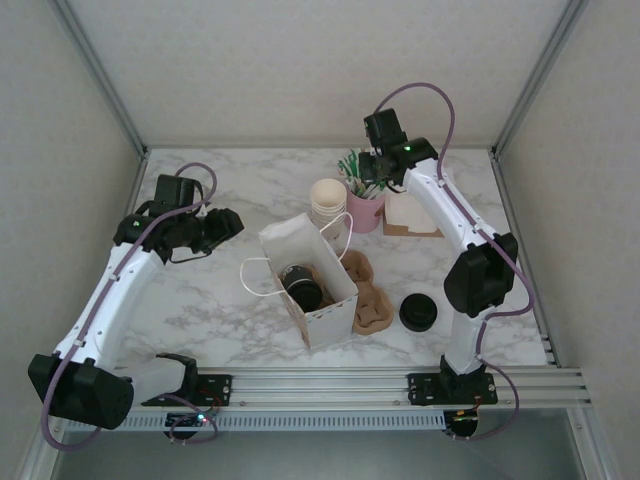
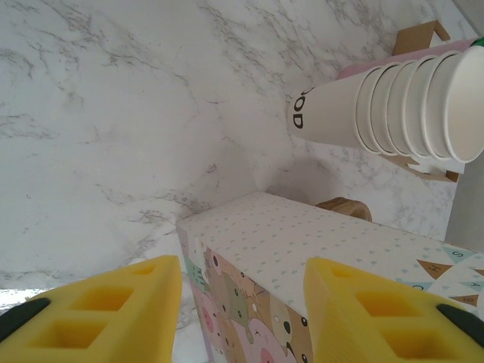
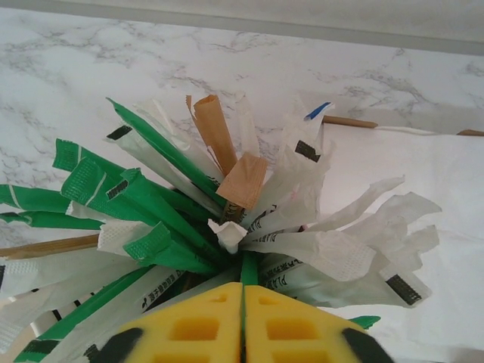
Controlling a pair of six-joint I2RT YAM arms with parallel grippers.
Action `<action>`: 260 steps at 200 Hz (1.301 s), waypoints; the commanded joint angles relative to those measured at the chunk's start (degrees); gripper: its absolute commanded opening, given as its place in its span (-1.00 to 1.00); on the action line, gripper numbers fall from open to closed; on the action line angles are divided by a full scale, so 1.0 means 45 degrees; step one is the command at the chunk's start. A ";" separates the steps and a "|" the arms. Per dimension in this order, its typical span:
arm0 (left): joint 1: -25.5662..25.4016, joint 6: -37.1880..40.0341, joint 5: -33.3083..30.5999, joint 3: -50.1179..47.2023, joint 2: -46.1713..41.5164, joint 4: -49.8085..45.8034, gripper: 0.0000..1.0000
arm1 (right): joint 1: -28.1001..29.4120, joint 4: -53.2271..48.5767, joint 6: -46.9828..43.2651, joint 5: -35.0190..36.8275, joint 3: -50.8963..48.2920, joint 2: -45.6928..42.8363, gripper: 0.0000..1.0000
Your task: Pack the takeout coffee
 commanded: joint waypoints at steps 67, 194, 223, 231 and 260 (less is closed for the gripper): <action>-0.0101 0.0231 -0.0064 0.0537 -0.0337 -0.0383 -0.08 | 0.1531 -0.2273 -0.0370 0.1243 0.2606 -0.2702 -1.00; -0.0101 0.0046 -0.0473 0.0576 -0.0269 -0.0429 -0.08 | 0.5252 -0.1496 0.1454 -0.2615 0.1442 -0.9081 -1.00; -0.0111 0.0026 -0.0599 0.0559 -0.0245 -0.0478 -0.08 | 0.5424 -0.2261 0.1707 -0.2938 0.0518 -0.9355 -1.00; -0.0112 0.0007 -0.0634 0.0559 -0.0237 -0.0474 -0.08 | 0.5481 -0.2582 0.1706 -0.2963 0.0342 -0.9281 -1.00; -0.0102 0.0023 -0.0680 0.0557 -0.0182 -0.0487 -0.08 | 0.5874 -0.3463 0.1565 -0.3004 -0.0035 -0.8645 -1.00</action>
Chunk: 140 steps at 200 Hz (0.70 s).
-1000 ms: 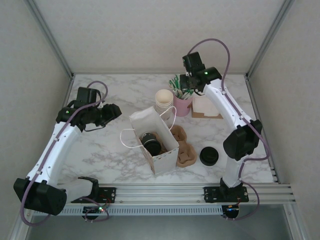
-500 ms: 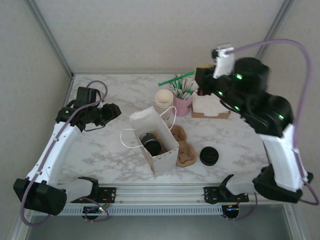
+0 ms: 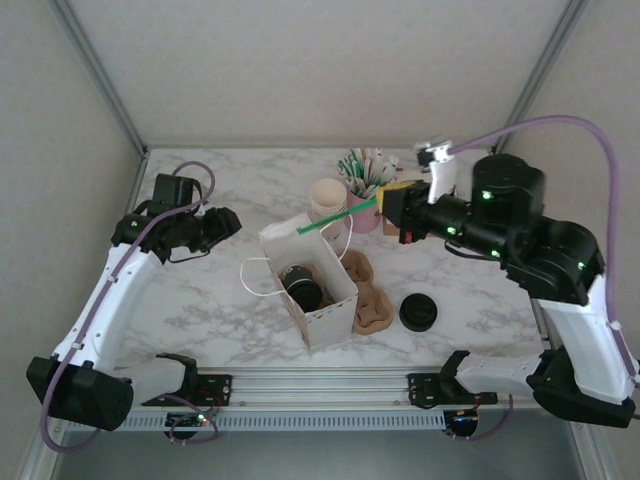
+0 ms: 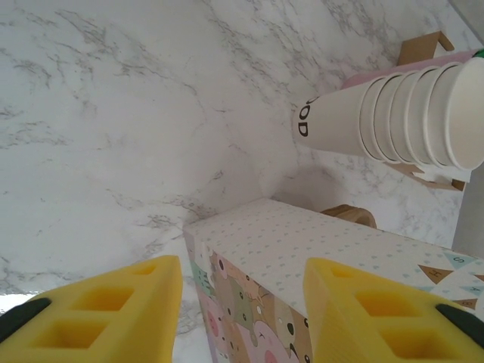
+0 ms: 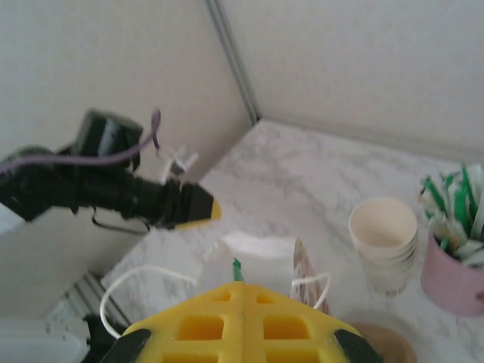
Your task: Pack the takeout coffee
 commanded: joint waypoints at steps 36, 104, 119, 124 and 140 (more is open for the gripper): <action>-0.0083 0.0131 -0.0284 0.0356 0.0041 -0.0320 -0.08 | 0.1196 -0.2242 -0.0677 0.0712 0.0479 0.2458 -0.94; -0.0079 0.0350 -0.0371 0.0406 0.0306 -0.0217 -0.08 | 0.1094 0.0427 -0.0848 0.5562 0.0484 0.1775 0.36; -0.0076 0.0281 -0.0373 0.0378 0.0350 -0.0097 -0.08 | 0.0503 0.1238 -0.0960 0.6286 0.0007 0.1247 0.32; -0.0079 0.0261 -0.0374 0.0385 0.0367 -0.0051 -0.08 | 0.0058 0.1381 -0.0916 0.6478 -0.0151 0.1145 0.32; -0.0091 0.0175 -0.0320 0.0377 0.0409 0.0111 -0.09 | -0.1944 0.1230 -0.0529 0.6193 -0.0629 0.1164 0.32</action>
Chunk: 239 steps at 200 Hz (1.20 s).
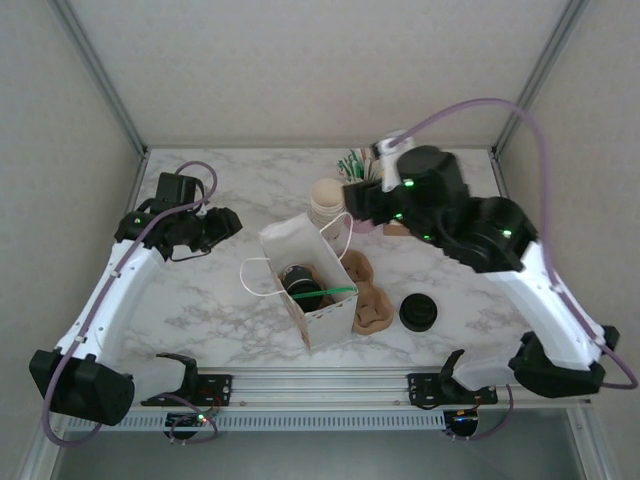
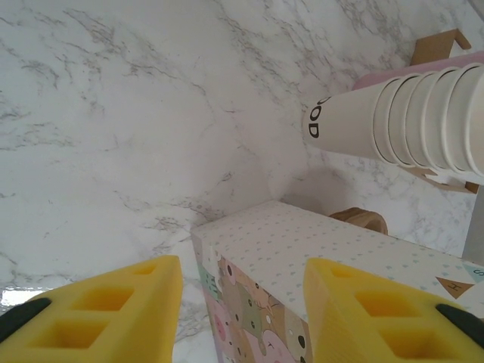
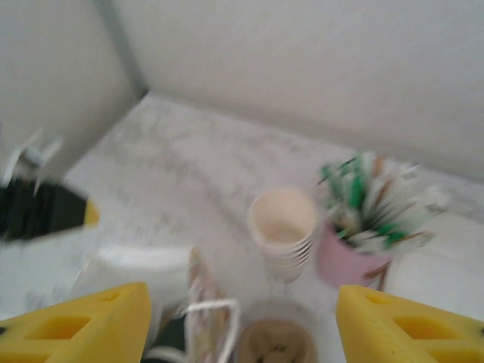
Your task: Pack the takeout coffee
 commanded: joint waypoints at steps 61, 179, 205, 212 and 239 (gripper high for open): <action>-0.0088 0.0067 0.0031 0.0280 -0.0016 0.0170 -0.09 | -0.9692 0.2628 0.1957 -0.2893 -0.5823 0.1335 0.32; -0.0096 0.0217 0.0694 -0.0120 -0.0156 0.0397 -0.09 | -1.3660 0.6249 0.1196 -0.5804 -0.8288 0.5344 0.09; -0.0096 0.0213 0.0720 -0.0112 -0.0212 0.0348 -0.09 | -1.3911 0.6395 0.0940 -0.6042 -0.7938 0.6107 0.05; -0.0096 0.0201 0.0721 -0.0102 -0.0217 0.0340 -0.09 | -1.3975 0.6430 0.0909 -0.6115 -0.7852 0.6293 0.02; -0.0096 0.0124 0.0665 -0.0121 -0.0341 0.0343 -0.09 | -1.4085 0.6685 0.0883 -0.6347 -0.7728 0.6733 -0.12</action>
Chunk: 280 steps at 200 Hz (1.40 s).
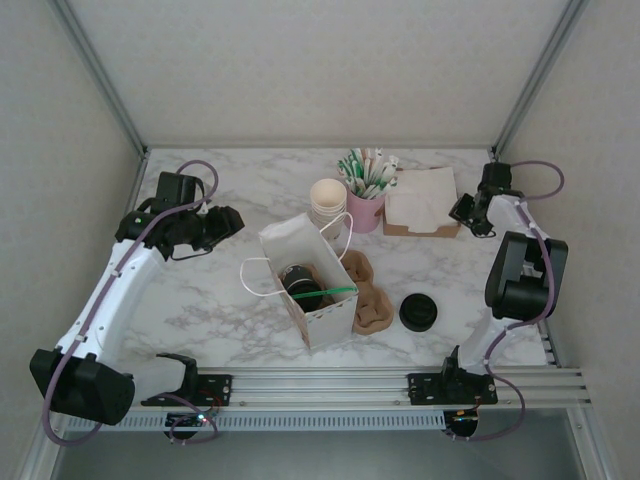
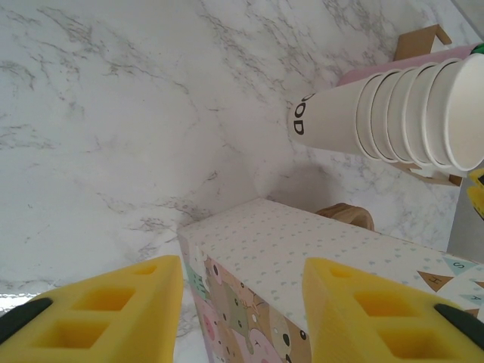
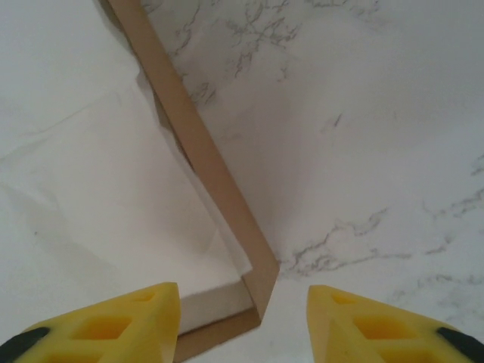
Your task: Pack the takeout coffee
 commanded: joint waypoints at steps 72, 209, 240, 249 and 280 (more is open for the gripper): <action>-0.0096 0.0123 0.0096 0.0005 -0.0341 -0.0077 -0.09 | -0.0154 0.0816 -0.0157 -0.1094 0.0500 0.0510 -0.68; -0.0096 0.0163 0.0015 0.0132 -0.0408 -0.0224 -0.08 | -0.0095 0.0857 -0.0326 -0.1761 0.0538 0.0096 -1.00; -0.0096 0.0178 -0.0205 0.0238 -0.0604 -0.0322 -0.08 | 0.0296 0.0573 -0.0068 -0.1814 0.0700 -0.1741 -1.00; -0.0096 0.0183 -0.0219 0.0275 -0.0646 -0.0351 -0.08 | 0.0484 0.0400 -0.0003 -0.1809 0.0924 -0.2364 -1.00; -0.0096 0.0158 -0.0360 0.0476 -0.0785 -0.0370 -0.08 | 0.1388 -0.0515 0.0255 -0.1621 0.2280 -0.4354 -1.00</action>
